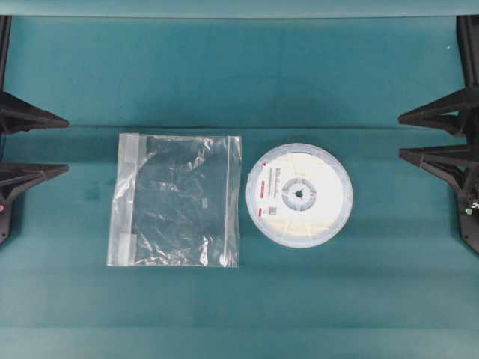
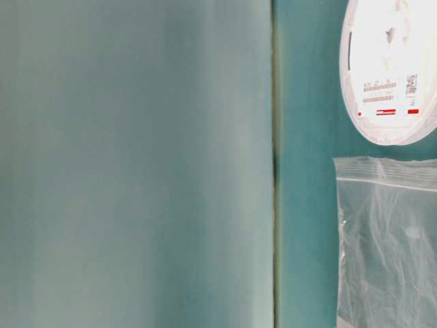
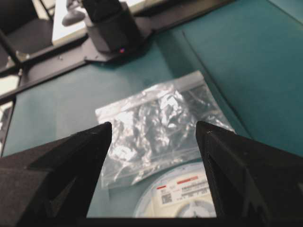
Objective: Take out the reel from the clear zip bag.
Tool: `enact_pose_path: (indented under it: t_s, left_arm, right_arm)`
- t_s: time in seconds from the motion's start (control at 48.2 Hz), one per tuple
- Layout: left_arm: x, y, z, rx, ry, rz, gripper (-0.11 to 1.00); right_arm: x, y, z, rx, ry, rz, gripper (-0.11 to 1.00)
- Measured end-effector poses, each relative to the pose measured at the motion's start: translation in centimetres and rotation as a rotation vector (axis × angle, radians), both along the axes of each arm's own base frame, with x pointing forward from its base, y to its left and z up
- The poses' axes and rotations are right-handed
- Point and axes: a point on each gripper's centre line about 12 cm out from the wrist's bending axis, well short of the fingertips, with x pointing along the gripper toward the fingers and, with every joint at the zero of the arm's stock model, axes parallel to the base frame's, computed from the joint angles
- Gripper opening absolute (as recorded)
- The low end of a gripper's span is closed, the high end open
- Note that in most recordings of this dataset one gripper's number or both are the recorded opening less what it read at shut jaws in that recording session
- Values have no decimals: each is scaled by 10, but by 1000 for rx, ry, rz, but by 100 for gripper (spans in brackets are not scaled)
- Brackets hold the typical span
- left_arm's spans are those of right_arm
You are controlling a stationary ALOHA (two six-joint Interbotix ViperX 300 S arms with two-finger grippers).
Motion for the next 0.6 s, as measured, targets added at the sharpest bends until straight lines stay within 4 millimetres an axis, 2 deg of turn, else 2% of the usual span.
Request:
enact_pose_path:
  t_s: [0.602]
  left_arm:
    - [0, 0, 0, 2, 0, 0, 86]
  right_arm:
    - [0, -1, -1, 0, 3, -8, 87]
